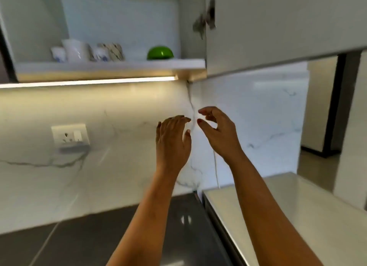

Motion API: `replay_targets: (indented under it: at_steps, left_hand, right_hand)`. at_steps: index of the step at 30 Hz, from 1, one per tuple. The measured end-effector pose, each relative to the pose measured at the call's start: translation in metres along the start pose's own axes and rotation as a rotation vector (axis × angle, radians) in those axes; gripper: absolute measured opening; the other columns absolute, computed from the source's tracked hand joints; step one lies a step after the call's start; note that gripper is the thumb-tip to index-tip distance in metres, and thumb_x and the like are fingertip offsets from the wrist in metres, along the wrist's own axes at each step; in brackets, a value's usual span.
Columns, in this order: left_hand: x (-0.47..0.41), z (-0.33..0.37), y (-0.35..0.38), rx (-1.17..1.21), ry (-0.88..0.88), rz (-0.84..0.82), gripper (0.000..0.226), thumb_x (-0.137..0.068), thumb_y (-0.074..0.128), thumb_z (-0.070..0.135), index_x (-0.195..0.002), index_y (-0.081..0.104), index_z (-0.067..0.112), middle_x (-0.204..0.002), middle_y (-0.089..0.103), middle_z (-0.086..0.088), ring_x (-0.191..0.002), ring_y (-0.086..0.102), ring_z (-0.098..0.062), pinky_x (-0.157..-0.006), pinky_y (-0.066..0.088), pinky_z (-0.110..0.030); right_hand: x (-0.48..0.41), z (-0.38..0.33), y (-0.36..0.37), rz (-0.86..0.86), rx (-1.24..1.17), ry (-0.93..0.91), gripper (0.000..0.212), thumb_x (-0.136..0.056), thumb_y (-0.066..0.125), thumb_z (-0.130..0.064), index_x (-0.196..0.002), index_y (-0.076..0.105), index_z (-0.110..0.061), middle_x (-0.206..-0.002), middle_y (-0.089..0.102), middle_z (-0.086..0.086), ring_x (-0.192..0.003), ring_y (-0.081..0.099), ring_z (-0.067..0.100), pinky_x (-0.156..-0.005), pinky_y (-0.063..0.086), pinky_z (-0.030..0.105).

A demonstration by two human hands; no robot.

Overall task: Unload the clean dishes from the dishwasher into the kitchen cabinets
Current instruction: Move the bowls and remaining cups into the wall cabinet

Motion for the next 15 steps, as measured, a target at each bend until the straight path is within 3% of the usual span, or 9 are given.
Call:
replay_targets:
  at_steps: [2, 7, 15]
  left_hand:
    - [0.042, 0.017, 0.025, 0.057, -0.030, -0.129, 0.037, -0.089, 0.041, 0.028, -0.115, 0.063, 0.014, -0.122, 0.063, -0.005, -0.117, 0.056, -0.024, -0.108, 0.033, -0.036]
    - [0.140, 0.080, 0.075, 0.241, -0.066, -0.373, 0.033, -0.085, 0.055, 0.012, -0.117, 0.062, 0.012, -0.124, 0.059, -0.006, -0.120, 0.049, -0.024, -0.105, 0.033, -0.032]
    - [0.292, 0.187, 0.113, 0.470, -0.053, -0.769, 0.037, -0.086, 0.058, 0.011, -0.122, 0.057, 0.018, -0.131, 0.052, -0.001, -0.126, 0.042, -0.020, -0.105, 0.028, -0.024]
  right_hand:
    - [0.038, 0.027, -0.015, -0.024, 0.057, 0.093, 0.022, -0.091, 0.060, -0.016, -0.113, 0.060, -0.017, -0.116, 0.060, -0.006, -0.104, 0.054, 0.008, -0.081, 0.040, 0.002]
    - [0.134, 0.082, -0.066, -0.081, 0.223, 0.293, 0.025, -0.089, 0.060, -0.014, -0.114, 0.061, -0.014, -0.117, 0.061, 0.001, -0.102, 0.054, 0.010, -0.092, 0.044, 0.020]
    - [0.296, 0.130, -0.179, 0.013, 0.381, 0.635, 0.028, -0.089, 0.061, -0.014, -0.117, 0.060, -0.014, -0.120, 0.060, 0.005, -0.109, 0.055, 0.016, -0.094, 0.044, 0.023]
Point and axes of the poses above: each hand's wrist, its own x-axis away from the middle knuckle, its own y-axis out of the palm, z = x × y, the point moved 7 cm from there along -x, towards the middle knuckle
